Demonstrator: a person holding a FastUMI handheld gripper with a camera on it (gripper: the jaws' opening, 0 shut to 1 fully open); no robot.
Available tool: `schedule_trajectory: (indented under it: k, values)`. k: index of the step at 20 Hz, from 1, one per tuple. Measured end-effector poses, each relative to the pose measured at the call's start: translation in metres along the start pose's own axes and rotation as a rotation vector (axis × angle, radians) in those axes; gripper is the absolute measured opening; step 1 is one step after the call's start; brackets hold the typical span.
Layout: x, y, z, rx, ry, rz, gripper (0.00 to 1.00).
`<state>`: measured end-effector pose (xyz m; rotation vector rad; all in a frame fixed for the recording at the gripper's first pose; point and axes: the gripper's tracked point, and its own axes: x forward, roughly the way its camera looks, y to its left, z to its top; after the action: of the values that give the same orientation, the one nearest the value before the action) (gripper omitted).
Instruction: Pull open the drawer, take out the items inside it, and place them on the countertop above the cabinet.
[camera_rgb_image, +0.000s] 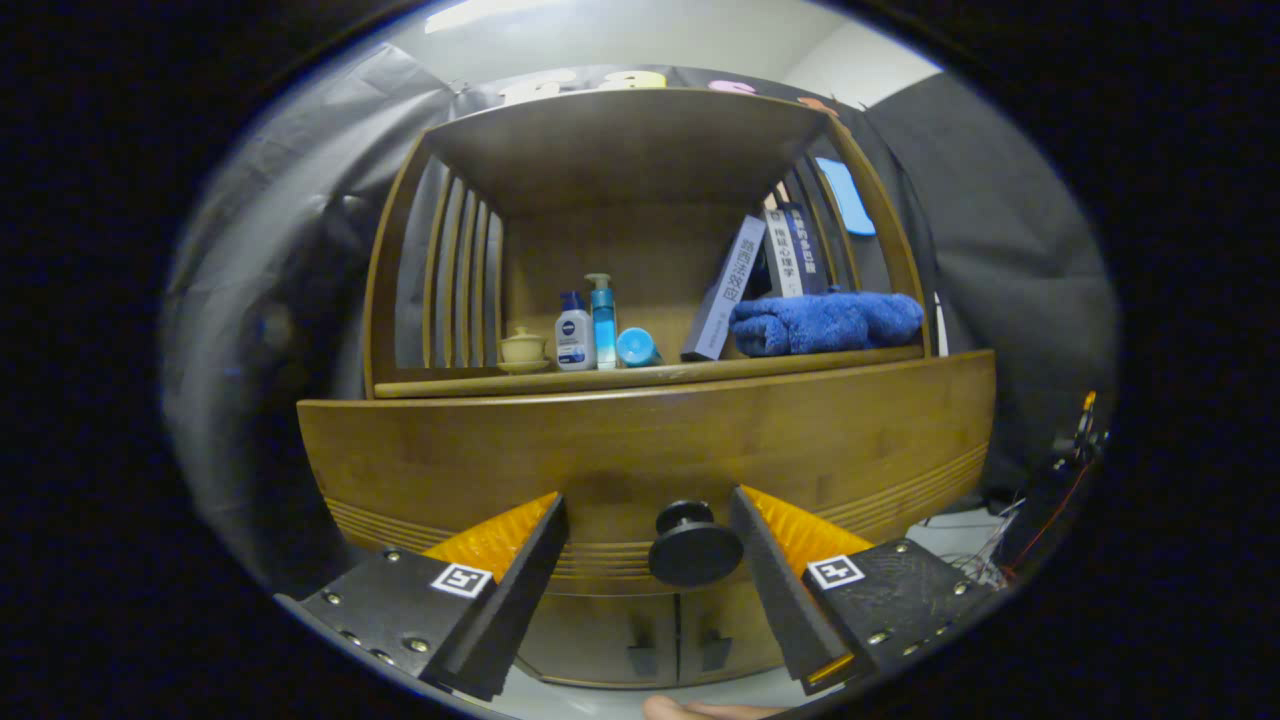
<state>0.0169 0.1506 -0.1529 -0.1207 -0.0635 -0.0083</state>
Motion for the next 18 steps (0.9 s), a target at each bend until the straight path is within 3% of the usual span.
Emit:
schedule_trajectory:
  k: [18]
  values:
    - [0.063, 0.006, -0.003, -0.052, -0.03, 0.006, 0.99]
